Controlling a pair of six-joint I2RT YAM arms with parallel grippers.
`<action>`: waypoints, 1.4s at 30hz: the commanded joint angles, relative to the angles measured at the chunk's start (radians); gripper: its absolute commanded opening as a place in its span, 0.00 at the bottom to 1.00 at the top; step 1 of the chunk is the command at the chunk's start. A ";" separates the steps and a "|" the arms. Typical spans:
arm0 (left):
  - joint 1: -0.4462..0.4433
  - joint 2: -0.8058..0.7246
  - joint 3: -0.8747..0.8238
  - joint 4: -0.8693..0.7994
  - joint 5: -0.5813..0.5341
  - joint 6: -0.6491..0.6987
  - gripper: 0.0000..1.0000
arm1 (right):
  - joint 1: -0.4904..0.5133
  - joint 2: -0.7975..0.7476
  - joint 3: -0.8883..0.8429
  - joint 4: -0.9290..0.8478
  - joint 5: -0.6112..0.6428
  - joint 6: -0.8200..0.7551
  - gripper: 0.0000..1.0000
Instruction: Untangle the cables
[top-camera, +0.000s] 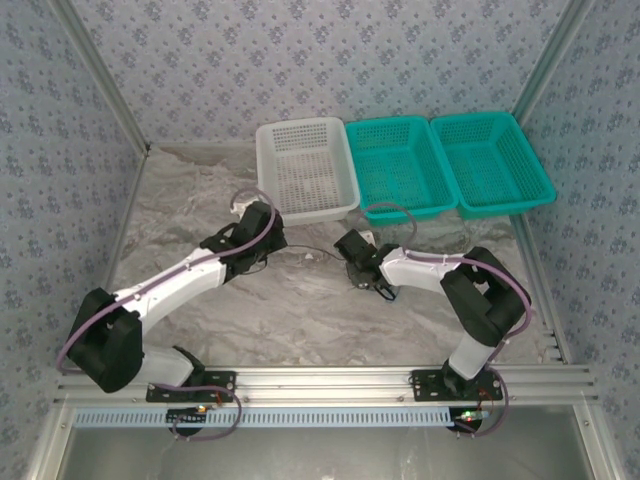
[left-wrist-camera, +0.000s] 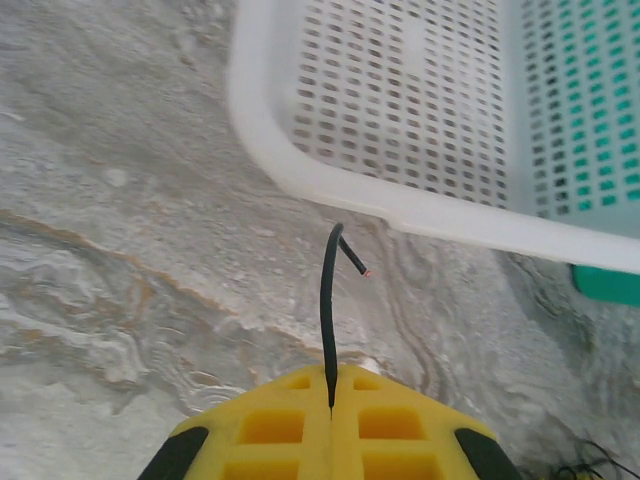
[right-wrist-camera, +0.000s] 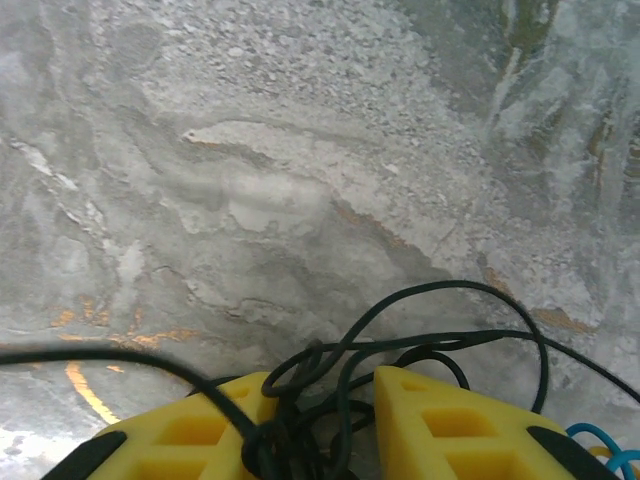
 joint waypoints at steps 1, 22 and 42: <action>0.040 -0.037 0.020 -0.084 -0.058 0.029 0.00 | -0.017 0.005 -0.025 -0.147 0.052 0.023 0.31; 0.287 -0.233 0.038 -0.223 -0.131 0.132 0.00 | -0.085 -0.036 -0.016 -0.216 0.051 0.038 0.32; 0.509 -0.424 0.054 -0.348 -0.242 0.102 0.00 | -0.187 -0.121 -0.033 -0.251 0.092 0.024 0.43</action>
